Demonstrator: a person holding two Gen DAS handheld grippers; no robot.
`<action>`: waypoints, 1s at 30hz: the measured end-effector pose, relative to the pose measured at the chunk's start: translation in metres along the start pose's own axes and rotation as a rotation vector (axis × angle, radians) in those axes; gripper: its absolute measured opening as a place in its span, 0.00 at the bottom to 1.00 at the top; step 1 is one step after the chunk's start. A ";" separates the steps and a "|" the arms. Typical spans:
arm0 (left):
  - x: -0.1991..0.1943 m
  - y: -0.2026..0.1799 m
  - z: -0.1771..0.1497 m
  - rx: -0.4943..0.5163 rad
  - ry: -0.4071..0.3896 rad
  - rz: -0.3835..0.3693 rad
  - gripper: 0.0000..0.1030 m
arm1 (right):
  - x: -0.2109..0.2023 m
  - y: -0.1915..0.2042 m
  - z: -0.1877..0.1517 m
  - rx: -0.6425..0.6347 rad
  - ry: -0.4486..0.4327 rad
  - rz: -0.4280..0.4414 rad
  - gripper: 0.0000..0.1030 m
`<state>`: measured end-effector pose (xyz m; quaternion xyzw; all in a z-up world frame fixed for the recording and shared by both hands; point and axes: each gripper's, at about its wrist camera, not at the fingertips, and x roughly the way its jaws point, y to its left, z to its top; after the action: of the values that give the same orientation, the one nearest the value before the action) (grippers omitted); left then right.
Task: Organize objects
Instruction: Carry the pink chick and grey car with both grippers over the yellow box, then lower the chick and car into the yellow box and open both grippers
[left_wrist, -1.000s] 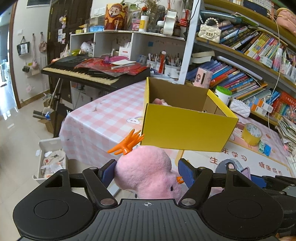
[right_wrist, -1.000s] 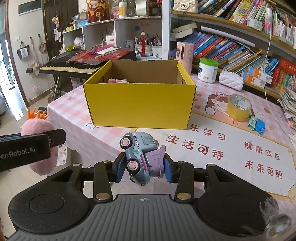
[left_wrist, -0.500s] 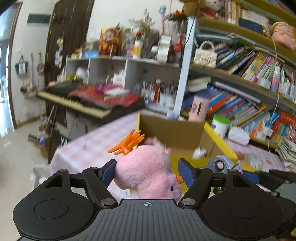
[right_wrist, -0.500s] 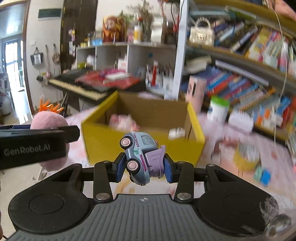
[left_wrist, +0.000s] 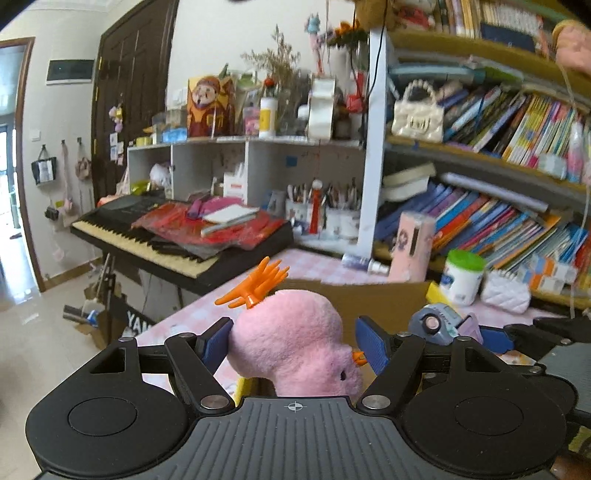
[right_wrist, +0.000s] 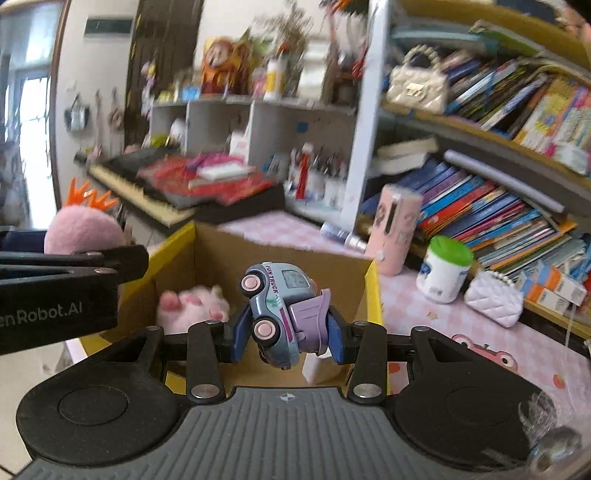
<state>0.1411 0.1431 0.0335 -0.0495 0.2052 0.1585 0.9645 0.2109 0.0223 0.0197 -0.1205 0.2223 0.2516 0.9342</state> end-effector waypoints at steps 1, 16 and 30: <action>0.005 -0.002 -0.001 0.001 0.013 0.008 0.71 | 0.009 -0.001 -0.001 -0.013 0.028 0.013 0.38; 0.059 -0.026 -0.006 0.092 0.133 0.061 0.71 | 0.072 -0.007 -0.008 -0.102 0.201 0.114 0.38; 0.086 -0.020 -0.012 0.005 0.274 0.042 0.69 | 0.092 -0.013 -0.008 -0.086 0.300 0.156 0.39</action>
<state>0.2174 0.1463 -0.0126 -0.0639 0.3364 0.1699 0.9241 0.2862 0.0468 -0.0295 -0.1790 0.3571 0.3118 0.8621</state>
